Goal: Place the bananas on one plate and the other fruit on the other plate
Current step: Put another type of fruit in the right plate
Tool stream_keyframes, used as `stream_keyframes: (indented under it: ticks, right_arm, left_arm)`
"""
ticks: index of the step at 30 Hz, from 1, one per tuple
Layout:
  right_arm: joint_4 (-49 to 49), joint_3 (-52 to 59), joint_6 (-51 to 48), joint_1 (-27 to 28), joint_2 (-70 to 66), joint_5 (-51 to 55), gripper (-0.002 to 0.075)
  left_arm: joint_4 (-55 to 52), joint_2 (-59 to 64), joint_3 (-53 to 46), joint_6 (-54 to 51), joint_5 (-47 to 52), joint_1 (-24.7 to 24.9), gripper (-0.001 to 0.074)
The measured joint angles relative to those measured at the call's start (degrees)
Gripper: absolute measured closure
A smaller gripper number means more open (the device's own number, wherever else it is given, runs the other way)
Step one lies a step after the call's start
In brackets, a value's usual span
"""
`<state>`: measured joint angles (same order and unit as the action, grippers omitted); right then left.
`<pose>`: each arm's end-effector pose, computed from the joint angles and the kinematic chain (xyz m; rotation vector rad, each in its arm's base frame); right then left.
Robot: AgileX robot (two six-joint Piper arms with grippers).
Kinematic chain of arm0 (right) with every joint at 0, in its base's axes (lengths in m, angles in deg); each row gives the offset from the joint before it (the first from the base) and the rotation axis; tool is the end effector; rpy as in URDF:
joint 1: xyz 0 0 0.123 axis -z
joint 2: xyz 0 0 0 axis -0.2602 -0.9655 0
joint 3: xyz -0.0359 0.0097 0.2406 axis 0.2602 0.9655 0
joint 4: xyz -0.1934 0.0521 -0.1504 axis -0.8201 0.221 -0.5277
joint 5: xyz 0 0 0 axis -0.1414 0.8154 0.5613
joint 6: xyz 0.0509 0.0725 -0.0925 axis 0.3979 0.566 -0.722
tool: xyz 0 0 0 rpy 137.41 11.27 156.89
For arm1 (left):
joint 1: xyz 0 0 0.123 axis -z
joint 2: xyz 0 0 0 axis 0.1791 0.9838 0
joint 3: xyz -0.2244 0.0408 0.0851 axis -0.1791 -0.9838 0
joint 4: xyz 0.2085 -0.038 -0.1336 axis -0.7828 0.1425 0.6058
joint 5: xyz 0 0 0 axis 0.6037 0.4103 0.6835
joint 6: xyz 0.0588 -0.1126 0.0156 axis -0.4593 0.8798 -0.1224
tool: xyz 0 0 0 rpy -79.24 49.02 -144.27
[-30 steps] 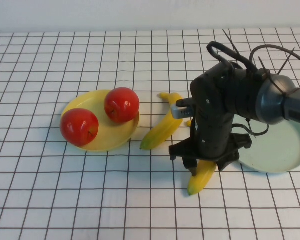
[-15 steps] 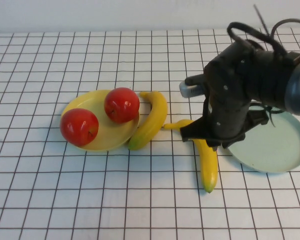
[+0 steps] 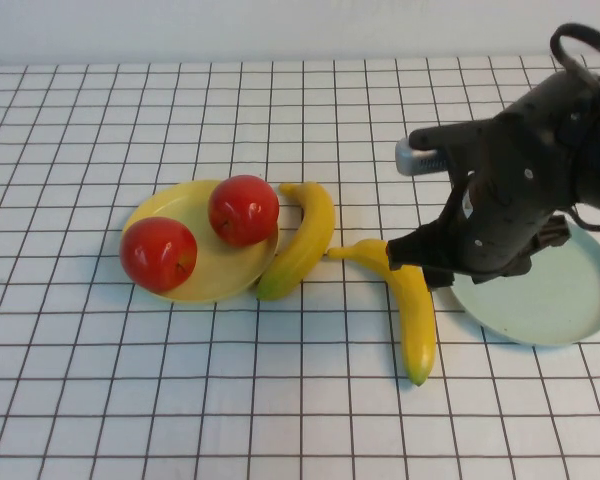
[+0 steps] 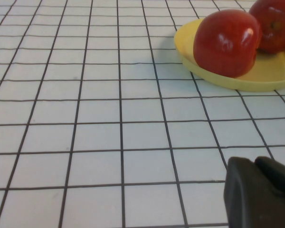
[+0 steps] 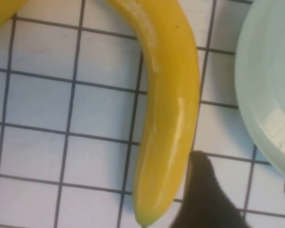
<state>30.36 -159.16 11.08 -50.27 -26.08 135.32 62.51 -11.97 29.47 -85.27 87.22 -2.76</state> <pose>0.3072 0.1919 0.1928 -0.2267 2.7554 0.0479 0.1272 -0.0197 0.1610 0.1087 1.8713 -0.1323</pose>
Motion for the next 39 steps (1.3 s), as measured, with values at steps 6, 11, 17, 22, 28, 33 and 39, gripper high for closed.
stream_keyframes:
  ticks: [6, 11, 17, 22, 28, 33, 39]
  right_arm:
    - [4.3, 4.7, -0.5, 0.3, -3.5, -6.2, 0.0248]
    - [6.8, 5.0, -0.6, 0.3, -7.0, -9.0, 0.0246]
    - [7.4, 5.0, -0.6, 0.3, -10.5, -11.1, 0.0270]
    - [7.4, 5.0, -0.6, 0.3, -10.9, -11.5, 0.0410]
    - [5.9, 5.2, -0.6, 0.3, -5.2, -11.4, 0.0407]
    - [2.6, 5.2, -0.6, 2.1, 3.9, -9.0, 0.0407]
    - [-0.2, 6.6, -2.1, 10.9, 7.3, -2.0, 0.0407]
  left_arm:
    - [0.0, 0.0, 0.0, 0.0, 0.0, 0.0, 0.0734]
    - [0.0, 0.0, 0.0, 0.0, 0.0, 0.0, 0.0734]
    - [0.0, 0.0, 0.0, 0.0, 0.0, 0.0, 0.0734]
    - [0.0, 0.0, 0.0, 0.0, 0.0, 0.0, 0.0734]
    - [0.0, 0.0, 0.0, 0.0, 0.0, 0.0, 0.0734]
    - [0.0, 0.0, 0.0, 0.0, 0.0, 0.0, 0.0734]
    - [0.0, 0.0, 0.0, 0.0, 0.0, 0.0, 0.0734]
